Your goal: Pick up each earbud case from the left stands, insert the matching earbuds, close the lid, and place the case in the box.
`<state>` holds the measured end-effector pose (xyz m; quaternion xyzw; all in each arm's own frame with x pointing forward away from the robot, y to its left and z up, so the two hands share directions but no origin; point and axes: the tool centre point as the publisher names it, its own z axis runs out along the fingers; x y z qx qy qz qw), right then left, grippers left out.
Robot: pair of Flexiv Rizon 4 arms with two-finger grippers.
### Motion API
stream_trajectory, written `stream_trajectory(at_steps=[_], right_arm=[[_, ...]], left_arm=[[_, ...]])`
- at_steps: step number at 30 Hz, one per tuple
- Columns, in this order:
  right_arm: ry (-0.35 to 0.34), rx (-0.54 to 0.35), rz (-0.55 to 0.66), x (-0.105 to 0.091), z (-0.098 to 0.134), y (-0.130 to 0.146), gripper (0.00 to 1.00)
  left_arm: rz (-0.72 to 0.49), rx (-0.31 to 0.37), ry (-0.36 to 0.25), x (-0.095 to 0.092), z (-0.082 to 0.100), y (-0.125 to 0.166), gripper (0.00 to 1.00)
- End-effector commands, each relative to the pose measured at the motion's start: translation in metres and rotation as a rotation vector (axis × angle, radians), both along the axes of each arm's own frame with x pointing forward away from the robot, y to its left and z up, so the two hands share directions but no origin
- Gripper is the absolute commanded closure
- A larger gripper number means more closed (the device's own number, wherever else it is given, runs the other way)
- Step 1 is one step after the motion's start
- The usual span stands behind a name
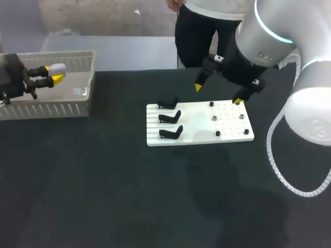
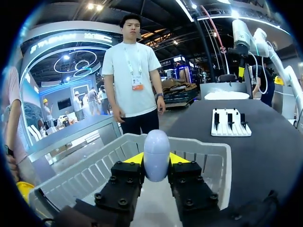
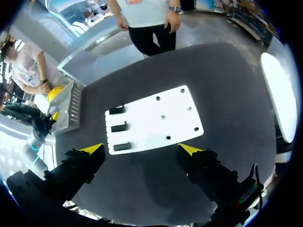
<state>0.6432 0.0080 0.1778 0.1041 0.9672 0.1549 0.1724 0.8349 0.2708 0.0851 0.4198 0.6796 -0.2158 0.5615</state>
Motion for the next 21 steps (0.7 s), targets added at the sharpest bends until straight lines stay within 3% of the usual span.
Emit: stream_trajectory(at_steps=[1,2,3,4,7,12,15,21], right_arm=[[-0.074,-0.005,-0.028,-0.005,0.001,-0.005,0.00],[-0.074,-0.003,-0.028,-0.005,0.001,-0.005,0.00],[-0.076,-0.005,-0.027,-0.006,0.001,-0.006,0.00],[-0.079,-0.006,-0.029,-0.006,0.001,-0.007,0.00],[-0.079,-0.006,-0.031,-0.007,0.001,-0.011,0.00],[-0.087,0.051,0.014,-0.010,0.008,-0.018,0.00],[-0.096,0.077,0.115,-0.015,0.015,-0.024,0.00],[-0.087,0.082,0.281,-0.023,0.024,-0.041,0.00]], left_arm=[[-0.012,0.000,0.027,0.013,-0.014,-0.001,1.00],[-0.010,0.003,0.047,0.013,-0.017,-0.001,0.87],[-0.022,-0.004,0.053,0.013,-0.019,-0.001,0.58],[-0.016,-0.003,0.066,0.013,-0.021,-0.001,0.00],[-0.009,-0.004,0.053,0.012,-0.019,-0.003,0.00],[-0.013,0.001,0.012,-0.002,0.003,-0.020,0.00],[-0.009,-0.012,-0.013,-0.024,0.021,-0.038,0.00],[0.002,-0.024,0.004,-0.071,0.041,-0.075,0.00]])
